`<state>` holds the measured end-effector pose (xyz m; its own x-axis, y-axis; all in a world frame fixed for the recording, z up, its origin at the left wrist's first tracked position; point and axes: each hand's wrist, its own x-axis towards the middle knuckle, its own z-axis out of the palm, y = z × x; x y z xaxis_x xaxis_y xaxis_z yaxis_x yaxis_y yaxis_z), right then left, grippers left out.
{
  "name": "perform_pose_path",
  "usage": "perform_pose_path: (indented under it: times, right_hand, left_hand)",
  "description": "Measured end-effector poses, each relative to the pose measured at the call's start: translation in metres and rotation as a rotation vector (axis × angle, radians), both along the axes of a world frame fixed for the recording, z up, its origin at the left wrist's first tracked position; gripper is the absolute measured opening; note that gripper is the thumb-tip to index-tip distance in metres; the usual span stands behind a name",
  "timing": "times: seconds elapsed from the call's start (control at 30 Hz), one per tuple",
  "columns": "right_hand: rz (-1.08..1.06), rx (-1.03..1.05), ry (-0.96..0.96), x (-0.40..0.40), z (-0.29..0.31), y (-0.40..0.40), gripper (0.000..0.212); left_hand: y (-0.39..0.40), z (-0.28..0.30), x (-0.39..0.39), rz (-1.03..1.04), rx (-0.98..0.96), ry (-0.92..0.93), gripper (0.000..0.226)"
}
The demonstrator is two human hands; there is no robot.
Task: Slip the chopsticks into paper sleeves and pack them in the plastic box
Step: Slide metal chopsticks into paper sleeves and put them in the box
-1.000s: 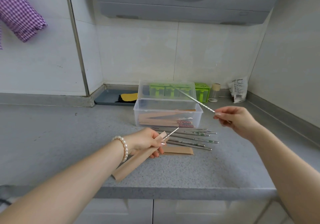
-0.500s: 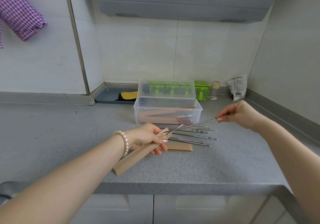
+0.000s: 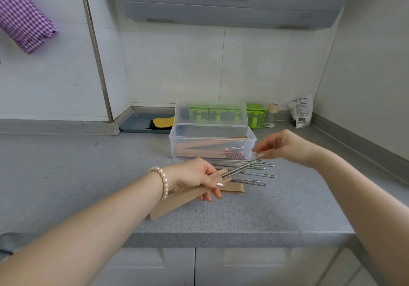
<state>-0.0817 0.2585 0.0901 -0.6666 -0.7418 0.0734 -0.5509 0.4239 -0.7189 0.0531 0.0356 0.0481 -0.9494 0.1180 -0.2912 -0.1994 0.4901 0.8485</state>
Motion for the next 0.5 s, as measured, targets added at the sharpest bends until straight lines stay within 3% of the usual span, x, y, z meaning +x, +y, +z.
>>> perform_pose_path:
  times: [0.3,0.5]
  right_hand:
    - [0.144,-0.085,-0.429,0.035,-0.025,-0.044,0.057]
    - [0.177,-0.118,-0.479,0.045,-0.031,-0.061,0.069]
  left_hand:
    - [0.01,0.0,-0.002,0.006,0.012,0.019,0.007]
    - [0.006,-0.003,-0.001,0.013,0.005,0.021,0.019]
